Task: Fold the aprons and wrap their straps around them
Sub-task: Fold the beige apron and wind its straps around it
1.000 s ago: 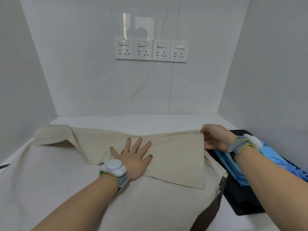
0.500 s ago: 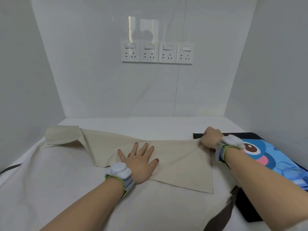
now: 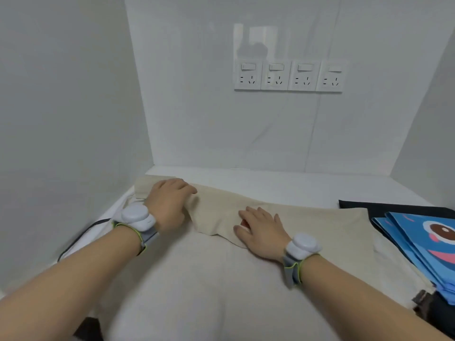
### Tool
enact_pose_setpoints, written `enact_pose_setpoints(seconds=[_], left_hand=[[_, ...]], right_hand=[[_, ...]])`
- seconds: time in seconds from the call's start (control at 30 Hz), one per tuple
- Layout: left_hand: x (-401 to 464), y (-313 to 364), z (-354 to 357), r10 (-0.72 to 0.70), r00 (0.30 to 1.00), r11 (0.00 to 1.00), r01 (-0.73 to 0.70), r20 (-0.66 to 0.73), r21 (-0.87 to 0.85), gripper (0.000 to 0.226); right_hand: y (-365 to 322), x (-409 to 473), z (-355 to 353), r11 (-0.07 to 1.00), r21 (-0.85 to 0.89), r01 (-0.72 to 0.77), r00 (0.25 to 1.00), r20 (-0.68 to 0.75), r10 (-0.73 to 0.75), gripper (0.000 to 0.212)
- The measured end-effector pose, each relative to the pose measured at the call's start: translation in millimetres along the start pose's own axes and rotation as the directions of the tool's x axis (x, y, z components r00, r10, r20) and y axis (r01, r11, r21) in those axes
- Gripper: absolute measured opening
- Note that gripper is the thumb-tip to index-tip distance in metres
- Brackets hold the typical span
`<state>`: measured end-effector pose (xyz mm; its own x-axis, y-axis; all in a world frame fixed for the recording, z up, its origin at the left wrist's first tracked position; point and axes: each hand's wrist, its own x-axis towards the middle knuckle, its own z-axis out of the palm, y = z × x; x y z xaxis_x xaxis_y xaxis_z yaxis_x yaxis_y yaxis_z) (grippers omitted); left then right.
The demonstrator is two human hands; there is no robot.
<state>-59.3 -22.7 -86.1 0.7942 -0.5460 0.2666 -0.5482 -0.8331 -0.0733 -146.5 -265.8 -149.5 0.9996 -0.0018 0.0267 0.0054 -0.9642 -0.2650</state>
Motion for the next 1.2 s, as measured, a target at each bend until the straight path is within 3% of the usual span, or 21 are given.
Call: enact_pose_setpoints(seconds=[0.1,0.23,0.43,0.57,0.7,0.8,0.93,1.0,1.1,1.2], left_hand=[[-24,-41,13,-0.081,0.992,0.997,0.08,0.095,0.017,0.083],[-23,-60,40,-0.214,0.976,0.972,0.217,0.04,-0.086,0.085],[12,-76,63,-0.304,0.947,0.952,0.299,-0.104,-0.061,0.073],[35,-98,62,-0.334,0.929,0.942,0.335,-0.161,-0.021,0.043],[49,-114,41,-0.309,0.872,0.949,0.307,-0.379,-0.068,0.017],[48,-116,17,-0.211,0.851,0.971,0.239,-0.481,-0.003,0.014],[33,-115,-4,-0.151,0.87,0.98,0.192,-0.469,0.042,0.013],[23,-115,-8,-0.151,0.88,0.982,0.185,-0.451,0.032,0.015],[12,-115,-8,-0.112,0.895,0.992,0.129,-0.432,0.011,0.018],[-7,-117,-3,0.102,0.91,0.989,-0.049,-0.403,0.14,0.024]], right_hand=[[4,-1,6,0.995,-0.096,0.029,0.998,0.059,-0.023,0.064],[12,7,2,0.99,-0.127,0.06,0.994,0.094,-0.048,0.063],[28,32,-7,0.984,-0.145,0.099,0.989,0.12,-0.082,0.057],[38,50,-11,0.987,-0.133,0.092,0.988,0.138,-0.074,0.057],[26,64,-22,0.996,-0.074,0.056,0.992,0.118,-0.048,0.066],[-10,67,-17,0.957,-0.159,0.241,0.969,0.098,-0.227,0.071],[-26,70,-7,0.888,-0.287,0.358,0.912,-0.094,-0.398,0.035],[-22,72,-8,0.834,-0.37,0.408,0.878,-0.091,-0.47,0.019],[-19,75,-18,0.837,-0.389,0.385,0.888,-0.091,-0.451,0.011],[-21,76,-49,0.93,-0.221,0.295,0.909,-0.233,-0.344,0.015]])
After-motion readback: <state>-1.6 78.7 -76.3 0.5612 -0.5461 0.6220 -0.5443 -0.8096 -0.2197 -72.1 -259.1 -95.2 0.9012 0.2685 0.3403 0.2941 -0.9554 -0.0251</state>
